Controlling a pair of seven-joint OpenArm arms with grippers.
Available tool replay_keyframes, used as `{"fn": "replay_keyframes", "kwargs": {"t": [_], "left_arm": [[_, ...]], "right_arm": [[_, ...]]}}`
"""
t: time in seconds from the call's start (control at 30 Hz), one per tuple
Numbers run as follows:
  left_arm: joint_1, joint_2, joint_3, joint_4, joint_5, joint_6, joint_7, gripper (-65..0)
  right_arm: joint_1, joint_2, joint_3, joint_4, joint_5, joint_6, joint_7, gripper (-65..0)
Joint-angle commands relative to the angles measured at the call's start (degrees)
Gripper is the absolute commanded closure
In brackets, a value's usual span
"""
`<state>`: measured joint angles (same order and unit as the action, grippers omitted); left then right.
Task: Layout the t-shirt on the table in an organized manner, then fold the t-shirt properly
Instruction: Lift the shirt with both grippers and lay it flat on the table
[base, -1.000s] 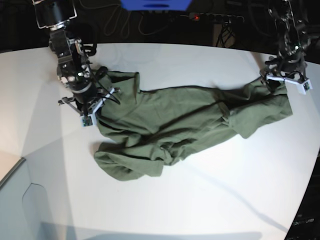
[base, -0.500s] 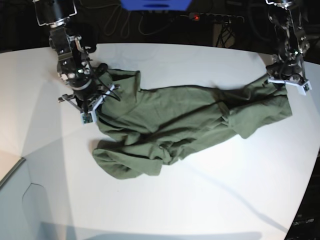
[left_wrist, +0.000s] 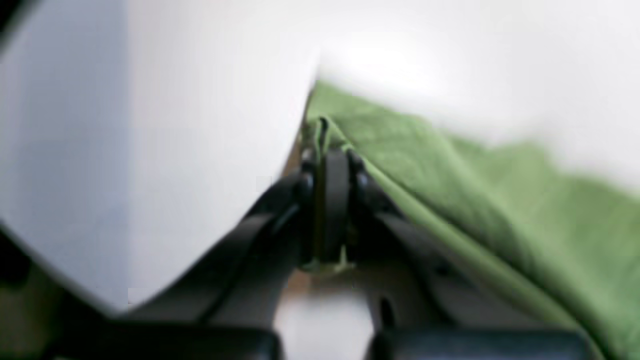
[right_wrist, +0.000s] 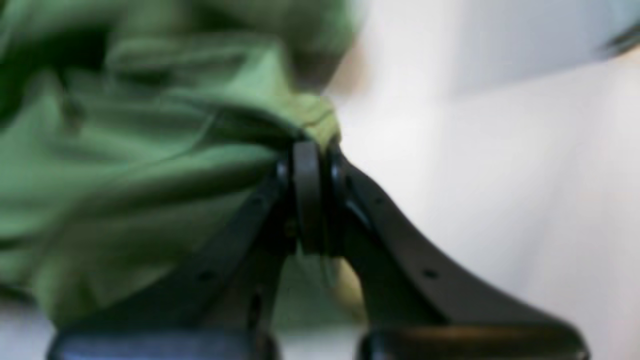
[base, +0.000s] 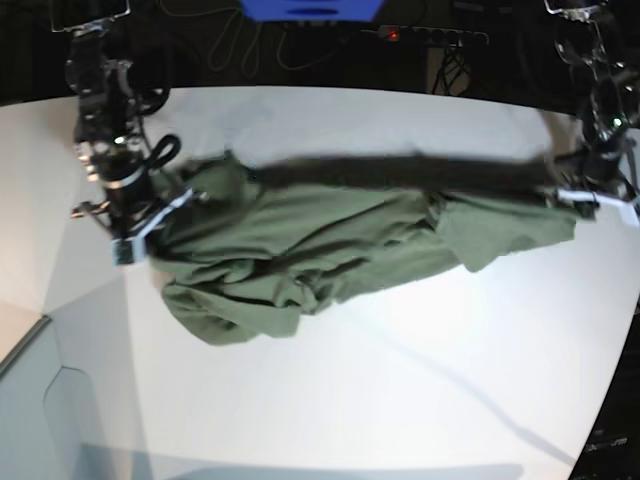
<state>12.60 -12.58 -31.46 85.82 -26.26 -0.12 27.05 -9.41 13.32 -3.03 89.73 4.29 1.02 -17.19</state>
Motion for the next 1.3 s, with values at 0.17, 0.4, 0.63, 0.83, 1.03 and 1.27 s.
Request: {"fn": "replay_keyframes", "kwargs": {"t": [0.17,0.4,0.63,0.83,1.03,1.27], "left_arm": [[-10.7,-1.1,-5.2,3.9,0.3,0.2,4.6,-0.2],[-22.4,-1.0,-3.3,3.2,0.5,0.2,9.9,-0.2],[-33.8,-1.0,5.5,-1.7,0.5,0.3,9.5,-0.2],[-50.4,-1.0,9.8,-15.2,0.5,0.3,9.3,-0.2],[-67.7,-0.7,10.8,-25.1,0.5,0.3,9.3,-0.2],[-79.9,-0.7,10.8,-26.2,0.2,0.3,9.3,-0.2]], "right_arm": [[0.8,0.4,5.2,7.6,-0.2,-0.7,0.5,0.0],[5.9,0.5,4.9,8.0,-0.4,-0.6,-3.3,0.0],[19.7,0.3,3.7,0.3,-0.3,1.0,-5.8,0.0],[37.0,0.3,2.8,-10.7,-0.6,8.3,-5.7,0.0],[54.3,0.7,3.2,-19.0,-0.3,8.3,-5.3,0.0],[66.0,1.9,3.2,-20.1,-0.2,8.3,-5.3,0.0]]}}
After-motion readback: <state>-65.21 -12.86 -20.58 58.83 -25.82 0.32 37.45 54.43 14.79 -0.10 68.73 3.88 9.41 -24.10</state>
